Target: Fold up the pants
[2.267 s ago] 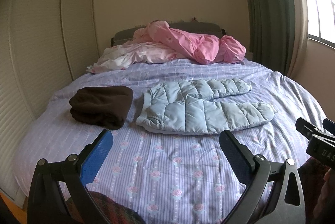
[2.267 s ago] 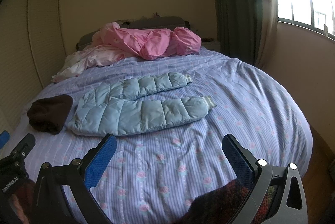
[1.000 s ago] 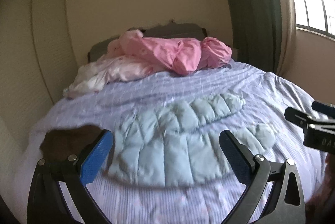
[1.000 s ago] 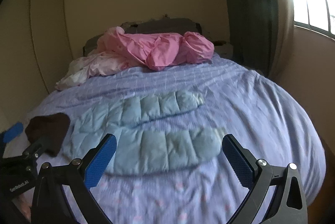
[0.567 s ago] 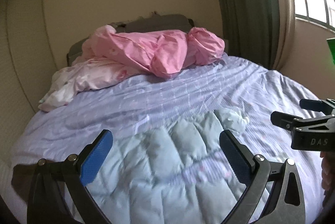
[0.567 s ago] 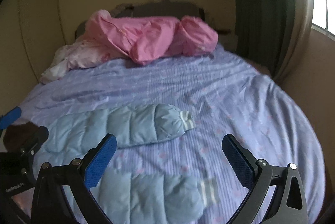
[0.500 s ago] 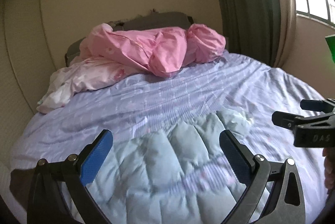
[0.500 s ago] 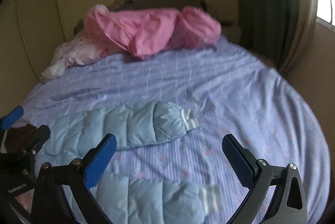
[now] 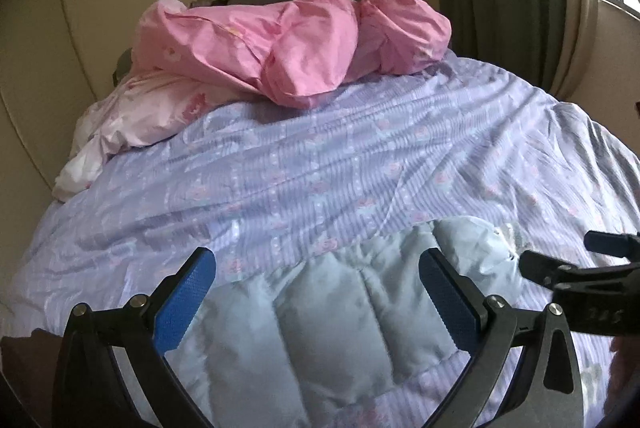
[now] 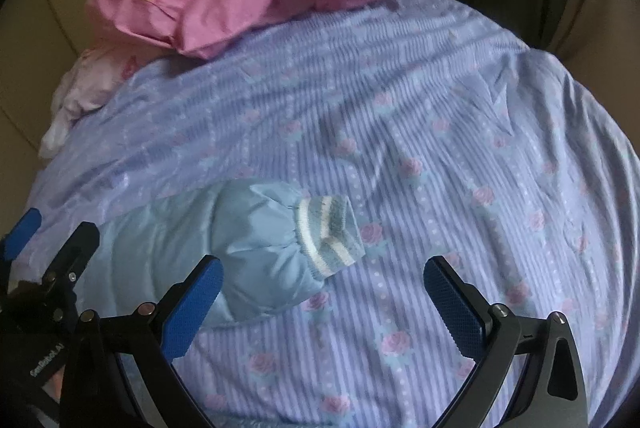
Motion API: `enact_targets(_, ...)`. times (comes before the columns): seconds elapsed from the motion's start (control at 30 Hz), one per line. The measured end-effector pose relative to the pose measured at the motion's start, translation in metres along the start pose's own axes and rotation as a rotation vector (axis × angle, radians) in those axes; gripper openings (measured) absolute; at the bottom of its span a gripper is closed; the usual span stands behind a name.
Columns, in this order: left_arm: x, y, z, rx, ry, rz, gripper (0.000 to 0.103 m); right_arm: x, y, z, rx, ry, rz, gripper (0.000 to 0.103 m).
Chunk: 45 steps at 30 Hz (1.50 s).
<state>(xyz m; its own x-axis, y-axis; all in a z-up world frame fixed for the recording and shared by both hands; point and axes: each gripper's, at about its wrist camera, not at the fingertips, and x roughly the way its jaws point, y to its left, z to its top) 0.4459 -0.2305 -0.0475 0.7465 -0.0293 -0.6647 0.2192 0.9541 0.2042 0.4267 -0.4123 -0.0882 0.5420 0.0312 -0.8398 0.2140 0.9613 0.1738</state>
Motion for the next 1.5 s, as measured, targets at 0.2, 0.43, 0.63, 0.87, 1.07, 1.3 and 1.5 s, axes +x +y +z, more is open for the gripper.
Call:
enact_targets(0.2,0.011,-0.005,0.002,-0.012,0.030,-0.007,0.103,0.025,-0.010,0.003,0.063,0.048,0.033,0.101)
enact_targets(0.43,0.025,0.003,-0.005,0.015,0.039,0.043,0.103,0.054,-0.030,-0.001,0.221,0.083,0.109,0.093)
enact_targets(0.63,0.036,0.016,-0.013,-0.022,0.077,0.042,0.103,0.064,-0.016,-0.009,0.191,0.097,0.144,0.050)
enact_targets(0.87,0.038,0.016,-0.024,-0.017,0.098,0.034,0.103,0.043,-0.008,-0.007,0.098,0.013,0.071,0.026)
enact_targets(1.07,0.034,0.021,-0.029,-0.016,0.107,0.021,0.103,0.055,-0.021,-0.009,0.143,0.030,-0.015,0.028)
enact_targets(1.3,-0.003,0.049,-0.039,-0.102,0.091,-0.059,0.103,0.016,-0.011,-0.024,0.085,-0.069,-0.127,0.063)
enact_targets(1.5,-0.087,0.069,-0.062,-0.064,0.028,-0.053,0.103,-0.070,0.007,-0.062,0.040,-0.196,-0.086,0.071)
